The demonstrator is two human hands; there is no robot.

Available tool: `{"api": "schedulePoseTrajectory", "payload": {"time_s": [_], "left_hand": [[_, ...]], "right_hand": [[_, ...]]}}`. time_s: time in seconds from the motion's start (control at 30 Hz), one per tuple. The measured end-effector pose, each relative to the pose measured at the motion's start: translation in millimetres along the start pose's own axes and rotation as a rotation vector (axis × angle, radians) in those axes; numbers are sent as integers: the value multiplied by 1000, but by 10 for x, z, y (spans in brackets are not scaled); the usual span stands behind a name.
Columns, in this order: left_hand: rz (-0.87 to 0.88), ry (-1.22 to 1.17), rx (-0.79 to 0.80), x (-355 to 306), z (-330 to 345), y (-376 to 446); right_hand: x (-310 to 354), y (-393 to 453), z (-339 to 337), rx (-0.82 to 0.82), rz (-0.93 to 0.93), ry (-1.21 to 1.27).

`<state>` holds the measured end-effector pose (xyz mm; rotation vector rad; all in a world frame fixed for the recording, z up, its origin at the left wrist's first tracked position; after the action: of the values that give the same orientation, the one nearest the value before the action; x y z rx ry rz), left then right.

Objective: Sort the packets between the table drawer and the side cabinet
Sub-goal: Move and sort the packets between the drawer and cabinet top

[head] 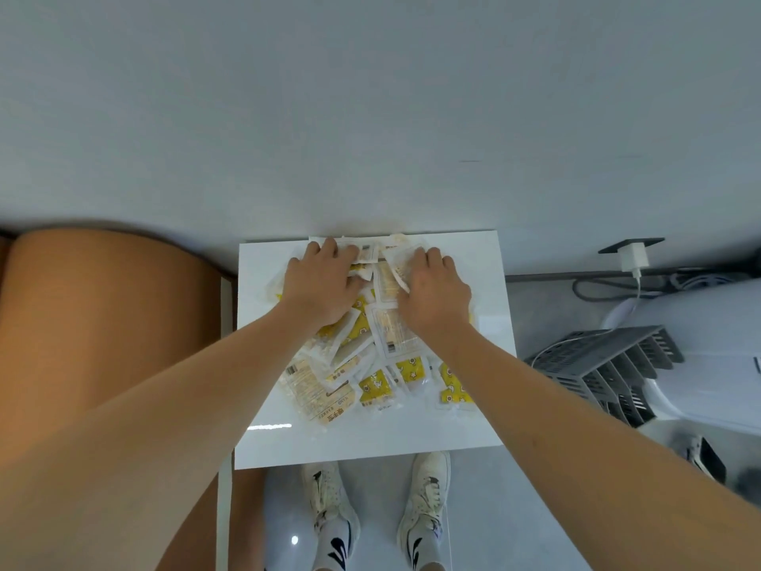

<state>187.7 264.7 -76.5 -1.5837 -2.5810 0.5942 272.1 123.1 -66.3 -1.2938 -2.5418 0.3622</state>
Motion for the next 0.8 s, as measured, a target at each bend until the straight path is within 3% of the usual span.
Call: {"api": "schedulePoseTrajectory", "payload": {"time_s": [0.23,0.5,0.8], "left_hand": [[56,79,-94,34,-91,-59],[49,78,-150,34,-338,-208],[-55,-18,-265,112,-1860,-1472]], "right_hand": [[-65,2,53,-11,37,-24],[83,-294,-201,-134,-166,65],[618,-1111,-1662,-169,-391,89]]}}
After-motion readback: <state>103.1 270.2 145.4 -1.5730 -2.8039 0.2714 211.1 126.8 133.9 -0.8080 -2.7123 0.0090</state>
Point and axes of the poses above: each hand's wrist, its own y-axis towards the middle knuckle, its own z-axis out of the palm, x = y × z, the point moved 10 cm from there along y, towards the middle knuckle, and after that the axes turned 2 degrees about -x, right-handed, at the moved point
